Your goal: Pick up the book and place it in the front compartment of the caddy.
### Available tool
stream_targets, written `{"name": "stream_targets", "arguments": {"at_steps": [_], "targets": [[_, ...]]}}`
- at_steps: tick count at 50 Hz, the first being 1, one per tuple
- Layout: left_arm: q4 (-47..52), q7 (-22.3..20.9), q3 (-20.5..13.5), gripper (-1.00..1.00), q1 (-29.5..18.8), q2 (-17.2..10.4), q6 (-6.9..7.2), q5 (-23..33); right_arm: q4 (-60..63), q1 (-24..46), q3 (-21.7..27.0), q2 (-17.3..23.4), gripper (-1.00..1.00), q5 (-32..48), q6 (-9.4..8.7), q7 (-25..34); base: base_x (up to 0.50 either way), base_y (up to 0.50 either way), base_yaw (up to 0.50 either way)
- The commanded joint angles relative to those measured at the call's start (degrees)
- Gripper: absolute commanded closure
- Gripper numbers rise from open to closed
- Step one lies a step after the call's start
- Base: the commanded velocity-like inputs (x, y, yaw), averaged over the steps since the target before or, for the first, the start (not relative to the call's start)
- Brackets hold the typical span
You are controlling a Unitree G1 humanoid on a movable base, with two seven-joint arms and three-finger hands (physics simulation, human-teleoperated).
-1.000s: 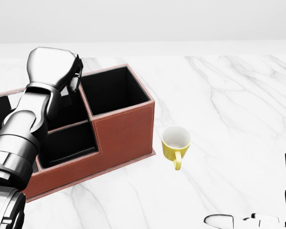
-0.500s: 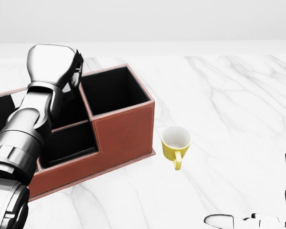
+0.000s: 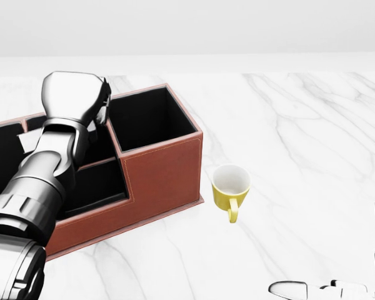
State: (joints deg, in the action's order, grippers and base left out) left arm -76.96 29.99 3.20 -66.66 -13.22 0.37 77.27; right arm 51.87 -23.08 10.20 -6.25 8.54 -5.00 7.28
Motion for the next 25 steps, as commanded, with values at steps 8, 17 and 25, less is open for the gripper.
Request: {"name": "stream_targets", "arguments": {"at_steps": [8, 17, 25], "targets": [[-0.5, 0.0, 0.2, 1.00, -0.9, 0.2, 4.26, 1.2, 0.0, -0.1, 0.1, -0.1, -1.00, 0.0, 0.00, 0.1, 0.00, 0.00, 0.00], [-0.4, 0.0, 0.5, -1.00, -1.3, 0.1, 4.63, 0.7, 0.0, -0.1, 0.1, -0.1, -1.00, 0.0, 0.00, 0.0, 0.00, 0.00, 0.00], [0.1, 0.0, 0.4, -1.00, -2.2, -0.2, 4.40, -0.2, -0.1, 0.0, -0.1, 0.0, -1.00, 0.2, 0.00, -0.1, 0.00, 0.00, 0.00]]}}
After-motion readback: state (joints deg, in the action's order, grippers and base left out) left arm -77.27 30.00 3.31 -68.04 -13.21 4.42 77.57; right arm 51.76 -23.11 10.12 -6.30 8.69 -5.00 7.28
